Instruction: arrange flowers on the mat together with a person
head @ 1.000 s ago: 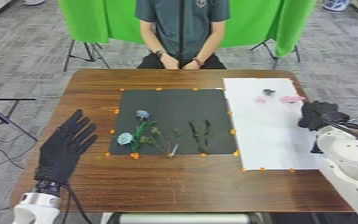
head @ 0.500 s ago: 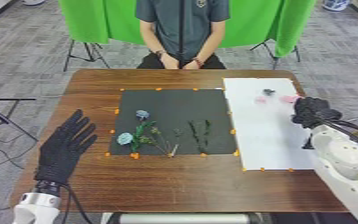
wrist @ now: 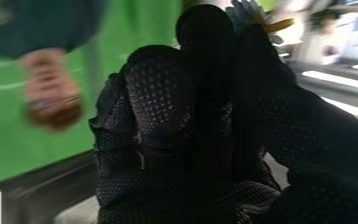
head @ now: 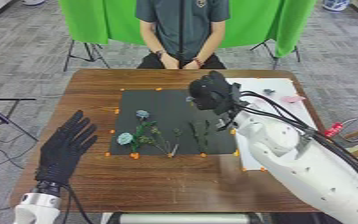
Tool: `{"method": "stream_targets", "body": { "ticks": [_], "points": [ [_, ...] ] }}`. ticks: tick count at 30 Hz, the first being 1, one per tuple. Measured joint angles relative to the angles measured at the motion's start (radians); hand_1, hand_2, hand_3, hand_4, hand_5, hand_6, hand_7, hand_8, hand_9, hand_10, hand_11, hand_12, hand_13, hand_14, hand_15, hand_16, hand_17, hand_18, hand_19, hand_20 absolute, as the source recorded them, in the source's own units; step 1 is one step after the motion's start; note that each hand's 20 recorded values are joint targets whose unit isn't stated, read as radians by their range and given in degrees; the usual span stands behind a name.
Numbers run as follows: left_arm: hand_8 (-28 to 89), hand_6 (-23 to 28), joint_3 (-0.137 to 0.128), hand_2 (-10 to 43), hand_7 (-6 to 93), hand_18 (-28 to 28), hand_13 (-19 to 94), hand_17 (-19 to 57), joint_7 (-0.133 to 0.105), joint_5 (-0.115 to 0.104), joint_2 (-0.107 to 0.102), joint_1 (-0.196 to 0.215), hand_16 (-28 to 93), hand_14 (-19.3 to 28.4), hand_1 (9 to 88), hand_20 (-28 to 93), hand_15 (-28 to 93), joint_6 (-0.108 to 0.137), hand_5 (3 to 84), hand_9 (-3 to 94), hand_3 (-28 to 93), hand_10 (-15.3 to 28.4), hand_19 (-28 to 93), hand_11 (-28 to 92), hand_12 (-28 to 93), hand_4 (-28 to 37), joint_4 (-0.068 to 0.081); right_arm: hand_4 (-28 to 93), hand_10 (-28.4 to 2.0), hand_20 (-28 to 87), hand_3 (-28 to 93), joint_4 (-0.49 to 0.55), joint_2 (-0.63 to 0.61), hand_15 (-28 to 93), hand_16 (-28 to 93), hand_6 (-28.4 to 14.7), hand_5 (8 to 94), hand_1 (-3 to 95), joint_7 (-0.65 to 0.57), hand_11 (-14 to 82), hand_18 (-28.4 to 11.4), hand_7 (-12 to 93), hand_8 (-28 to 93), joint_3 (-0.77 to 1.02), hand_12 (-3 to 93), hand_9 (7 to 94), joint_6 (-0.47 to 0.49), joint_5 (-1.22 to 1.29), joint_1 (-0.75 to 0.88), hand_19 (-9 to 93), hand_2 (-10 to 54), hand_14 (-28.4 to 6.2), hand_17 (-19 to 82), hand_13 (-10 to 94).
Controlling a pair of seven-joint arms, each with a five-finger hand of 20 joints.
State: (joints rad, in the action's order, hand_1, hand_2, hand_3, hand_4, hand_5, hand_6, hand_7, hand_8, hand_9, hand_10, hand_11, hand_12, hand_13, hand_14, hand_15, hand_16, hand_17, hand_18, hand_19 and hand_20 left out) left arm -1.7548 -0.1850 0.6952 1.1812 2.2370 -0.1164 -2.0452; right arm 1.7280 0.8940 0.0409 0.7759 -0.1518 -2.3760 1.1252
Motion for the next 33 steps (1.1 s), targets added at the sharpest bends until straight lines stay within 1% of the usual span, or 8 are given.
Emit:
{"method": "stream_targets", "body": {
  "ticks": [3, 5, 12, 15, 18, 25, 33],
  "points": [
    [-7, 3.4, 0.002, -3.4, 12.5, 20.3, 19, -11.9, 0.0, 0.0, 0.0, 0.0, 4, 13.0, 24.9, 9, 15, 0.0, 29.2, 22.2, 70, 10.5, 38, 15, 15, -28.2, 0.0, -28, -6.5, 38, 80, -0.031, 0.079, 64, 26, 2.8, 73.8, 49.6, 0.056, 21.5, -18.1, 41, -2, -0.043, 42.7, 87.6, 0.093, -0.018, -0.059, 84, -9.2, -5.0, 35, 78],
    [-7, 3.4, 0.004, -3.4, 12.5, 20.3, 19, -11.9, 0.0, 0.0, 0.0, 0.0, 4, 13.1, 24.9, 9, 15, 0.0, 29.1, 22.2, 70, 10.5, 38, 15, 15, -28.2, 0.0, -28, -6.6, 38, 80, -0.046, 0.12, 64, 26, 2.8, 74.0, 49.6, 0.069, 21.8, -18.2, 41, -2, -0.069, 42.6, 87.7, 0.12, -0.043, -0.082, 84, -9.3, -5.0, 35, 78],
    [-7, 3.3, 0.007, -3.4, 12.5, 20.3, 19, -11.9, 0.0, 0.0, -0.003, -0.003, 4, 13.1, 25.0, 9, 15, 0.002, 29.2, 22.2, 70, 10.5, 38, 15, 15, -28.2, 0.0, -28, -6.4, 38, 80, -0.084, 0.189, 64, 26, 2.7, 74.0, 49.8, 0.065, 21.6, -18.1, 40, -2, -0.169, 42.7, 87.2, 0.133, -0.154, -0.115, 84, -9.5, -5.0, 35, 78],
    [-7, 3.4, 0.011, -3.4, 12.6, 20.3, 19, -11.9, 0.001, 0.0, -0.004, -0.008, 4, 13.0, 24.8, 9, 15, 0.002, 29.2, 22.2, 70, 10.5, 38, 15, 15, -28.2, 0.004, -28, -6.3, 38, 79, -0.102, 0.212, 64, 26, 2.9, 73.7, 49.8, 0.069, 21.2, -18.0, 41, -2, -0.173, 43.0, 87.1, 0.166, -0.177, -0.11, 84, -9.5, -5.0, 35, 77],
    [-7, 3.4, 0.014, -3.5, 12.5, 20.4, 19, -12.0, 0.002, -0.001, -0.007, -0.015, 4, 13.1, 24.9, 9, 15, 0.002, 29.2, 22.2, 70, 10.4, 38, 15, 15, -28.2, 0.008, -28, -6.1, 38, 79, -0.13, 0.232, 64, 26, 2.9, 73.4, 49.8, 0.073, 20.7, -18.0, 41, -2, -0.18, 43.3, 86.9, 0.175, -0.196, -0.108, 84, -9.5, -5.1, 35, 77],
    [-7, 3.4, 0.017, -3.4, 12.5, 20.4, 19, -12.0, -0.004, -0.004, -0.018, -0.012, 4, 13.1, 24.9, 9, 15, 0.008, 29.2, 22.3, 70, 10.5, 38, 15, 15, -28.2, 0.008, -28, -6.0, 39, 79, -0.151, 0.246, 65, 26, 3.0, 72.9, 49.5, 0.044, 20.0, -18.0, 41, -2, -0.192, 43.8, 86.7, 0.173, -0.217, -0.093, 83, -9.5, -5.3, 34, 76],
    [-7, 3.4, 0.017, -3.5, 12.6, 20.4, 19, -12.0, -0.004, -0.004, -0.019, -0.01, 4, 13.1, 24.9, 9, 15, 0.009, 29.2, 22.2, 70, 10.4, 38, 15, 15, -28.2, 0.008, -28, -5.8, 39, 79, -0.158, 0.263, 65, 26, 2.6, 69.6, 47.9, 0.03, 17.8, -17.8, 41, -2, -0.202, 45.1, 84.7, 0.175, -0.24, -0.085, 82, -9.5, -5.5, 32, 73]
  ]
}}
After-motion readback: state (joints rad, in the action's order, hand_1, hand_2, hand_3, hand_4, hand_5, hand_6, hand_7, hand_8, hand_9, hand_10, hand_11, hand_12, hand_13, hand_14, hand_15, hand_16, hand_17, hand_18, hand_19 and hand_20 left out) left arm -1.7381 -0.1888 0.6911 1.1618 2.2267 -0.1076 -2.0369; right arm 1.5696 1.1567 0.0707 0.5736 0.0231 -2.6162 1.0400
